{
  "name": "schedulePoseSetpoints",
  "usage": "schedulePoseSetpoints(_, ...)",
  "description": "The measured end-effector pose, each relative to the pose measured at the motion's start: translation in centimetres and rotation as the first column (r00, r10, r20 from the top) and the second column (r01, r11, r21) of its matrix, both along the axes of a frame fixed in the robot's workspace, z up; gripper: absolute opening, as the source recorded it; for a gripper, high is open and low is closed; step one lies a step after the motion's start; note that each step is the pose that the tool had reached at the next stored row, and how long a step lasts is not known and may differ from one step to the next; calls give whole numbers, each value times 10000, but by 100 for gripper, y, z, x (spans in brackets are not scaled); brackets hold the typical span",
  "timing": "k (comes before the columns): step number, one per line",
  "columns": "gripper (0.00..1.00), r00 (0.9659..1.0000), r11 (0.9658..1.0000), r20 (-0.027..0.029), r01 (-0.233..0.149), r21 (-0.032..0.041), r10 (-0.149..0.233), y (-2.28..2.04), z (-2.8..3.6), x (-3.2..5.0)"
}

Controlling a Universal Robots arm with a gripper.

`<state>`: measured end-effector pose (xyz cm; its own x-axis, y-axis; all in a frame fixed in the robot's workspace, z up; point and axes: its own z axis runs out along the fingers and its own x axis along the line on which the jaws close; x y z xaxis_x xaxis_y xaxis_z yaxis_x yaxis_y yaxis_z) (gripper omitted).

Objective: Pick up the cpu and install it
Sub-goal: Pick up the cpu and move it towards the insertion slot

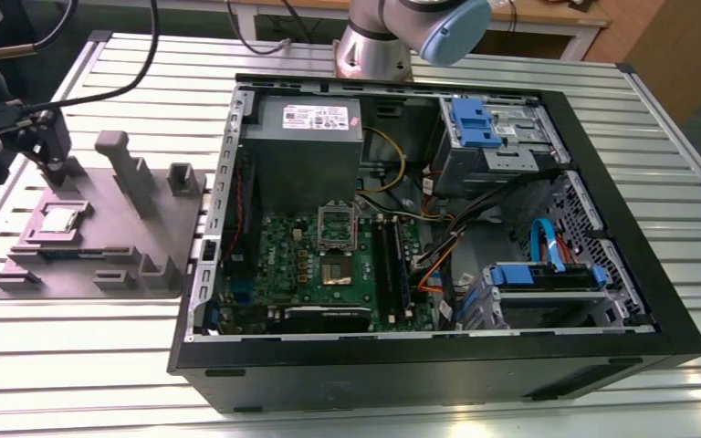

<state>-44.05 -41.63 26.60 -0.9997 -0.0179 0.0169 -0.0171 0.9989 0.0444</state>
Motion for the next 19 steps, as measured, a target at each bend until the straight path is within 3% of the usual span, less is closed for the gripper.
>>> schedulePoseSetpoints(8, 65, 10000, 10000, 0, 0, 1, 0, -2, -141, -29)
schedulePoseSetpoints(14, 65, 10000, 10000, 3, 9, 3, -9, -2, -161, -34)
schedulePoseSetpoints(19, 65, 10000, 10000, 1, 52, 3, -52, -2, -242, -48)
